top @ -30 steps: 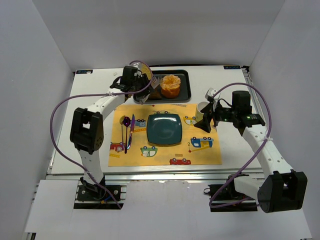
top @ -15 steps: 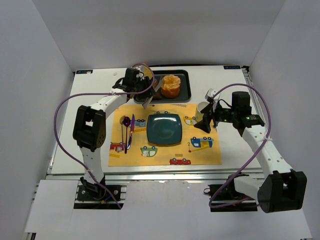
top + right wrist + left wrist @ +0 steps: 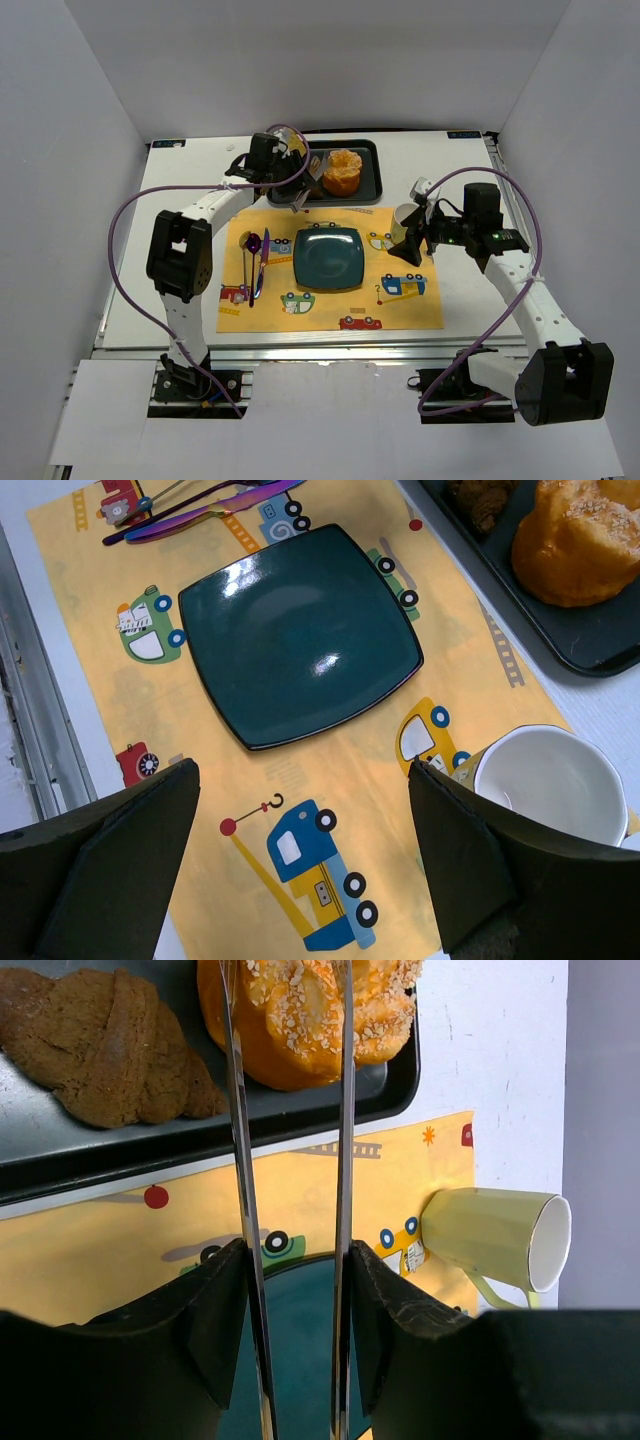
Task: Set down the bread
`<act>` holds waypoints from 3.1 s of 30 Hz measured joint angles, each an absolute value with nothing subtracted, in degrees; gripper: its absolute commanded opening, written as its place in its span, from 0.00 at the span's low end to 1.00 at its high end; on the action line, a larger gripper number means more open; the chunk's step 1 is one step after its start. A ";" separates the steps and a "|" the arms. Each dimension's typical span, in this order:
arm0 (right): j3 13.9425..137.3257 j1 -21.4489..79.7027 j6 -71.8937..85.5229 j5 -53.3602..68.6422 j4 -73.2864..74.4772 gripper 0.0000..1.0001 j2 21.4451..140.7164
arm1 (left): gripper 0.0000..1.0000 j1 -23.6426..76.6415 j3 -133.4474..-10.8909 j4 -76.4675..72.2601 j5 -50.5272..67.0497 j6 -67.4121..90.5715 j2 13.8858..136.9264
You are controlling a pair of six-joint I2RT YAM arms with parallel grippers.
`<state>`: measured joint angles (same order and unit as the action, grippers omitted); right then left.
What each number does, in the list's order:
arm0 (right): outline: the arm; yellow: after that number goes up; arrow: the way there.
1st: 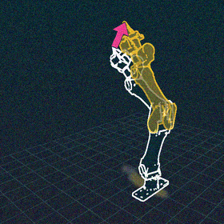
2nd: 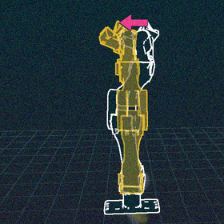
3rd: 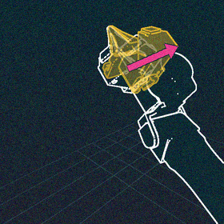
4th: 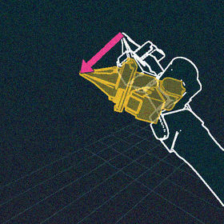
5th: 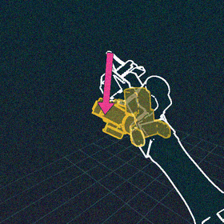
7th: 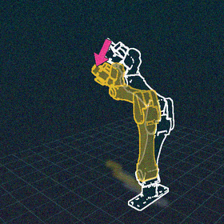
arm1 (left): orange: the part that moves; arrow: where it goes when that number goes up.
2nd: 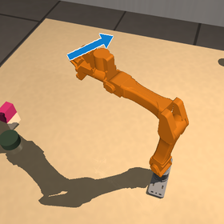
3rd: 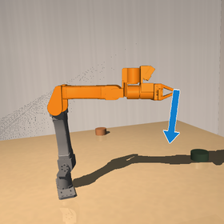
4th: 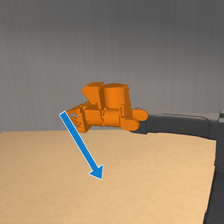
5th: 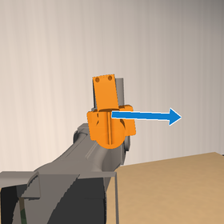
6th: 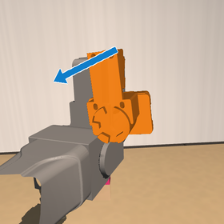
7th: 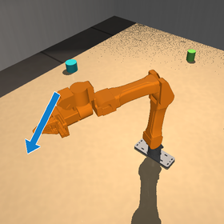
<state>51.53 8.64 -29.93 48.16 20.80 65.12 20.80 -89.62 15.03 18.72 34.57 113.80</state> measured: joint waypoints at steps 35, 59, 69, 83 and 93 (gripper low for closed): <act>51.18 8.27 -16.23 45.39 12.84 0.00 64.20 | 0.01 20.80 -92.31 13.91 22.24 37.36 113.86; 56.42 6.11 -25.56 43.94 13.23 0.00 69.04 | 0.00 20.80 -76.16 10.00 24.67 35.53 89.69; 56.47 6.04 -31.97 52.10 17.15 0.01 69.04 | 0.00 20.82 -50.52 8.99 28.32 39.88 62.89; 56.58 6.02 -31.97 56.51 20.05 0.22 71.50 | 0.00 20.82 -34.17 6.42 33.41 47.13 52.60; 56.58 6.02 -32.14 57.14 21.08 0.24 71.50 | 0.03 20.80 -31.11 5.17 33.87 46.22 54.81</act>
<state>56.58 6.02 -32.14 57.14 21.08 71.50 20.80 -31.11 5.17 33.87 46.22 54.81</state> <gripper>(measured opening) 0.235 0.302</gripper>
